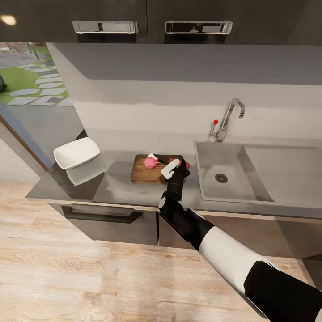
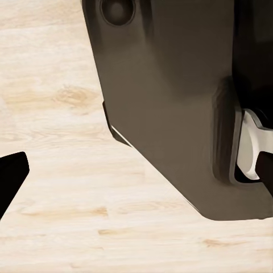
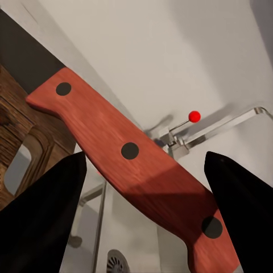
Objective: In the kitchen, take the Vidalia onion out of the sink, dice it on the chopping board with the paring knife, put the diced onion into the bowl on the countertop, then place both the paring knife and the chopping board into the sink.
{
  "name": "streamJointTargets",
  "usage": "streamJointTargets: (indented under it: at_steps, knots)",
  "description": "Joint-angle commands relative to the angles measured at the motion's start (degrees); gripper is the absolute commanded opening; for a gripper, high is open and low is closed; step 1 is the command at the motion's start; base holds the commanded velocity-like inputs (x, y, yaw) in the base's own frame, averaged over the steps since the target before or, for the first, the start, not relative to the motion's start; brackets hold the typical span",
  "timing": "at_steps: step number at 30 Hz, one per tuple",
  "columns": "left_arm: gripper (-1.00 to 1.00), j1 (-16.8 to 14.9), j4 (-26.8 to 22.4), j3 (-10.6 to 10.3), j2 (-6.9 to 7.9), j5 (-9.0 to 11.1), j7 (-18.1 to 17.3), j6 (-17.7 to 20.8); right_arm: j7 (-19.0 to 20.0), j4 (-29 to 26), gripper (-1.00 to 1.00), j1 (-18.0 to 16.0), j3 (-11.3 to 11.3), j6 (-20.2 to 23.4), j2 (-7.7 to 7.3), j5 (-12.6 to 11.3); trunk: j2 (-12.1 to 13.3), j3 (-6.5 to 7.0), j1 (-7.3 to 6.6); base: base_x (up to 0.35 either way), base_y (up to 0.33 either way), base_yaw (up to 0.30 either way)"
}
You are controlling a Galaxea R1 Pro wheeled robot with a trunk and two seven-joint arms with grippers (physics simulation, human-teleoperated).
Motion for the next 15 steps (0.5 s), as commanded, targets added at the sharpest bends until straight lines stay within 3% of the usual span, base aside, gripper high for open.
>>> streamJointTargets:
  at_steps: [1,15]
  knots:
    - [1.0,-0.03,0.06,-0.49,-0.01,0.48,0.13,-0.19,-0.16,0.09,-1.0,-0.06,0.12,0.39,0.0,0.23,-0.09,-0.08,0.03,0.0,0.0,0.0]
    - [1.0,-0.03,0.06,-0.49,0.0,0.48,0.13,-0.19,-0.16,0.35,-1.0,-0.09,0.13,0.37,0.0,0.23,-0.09,-0.08,0.03,0.0,0.0,0.0]
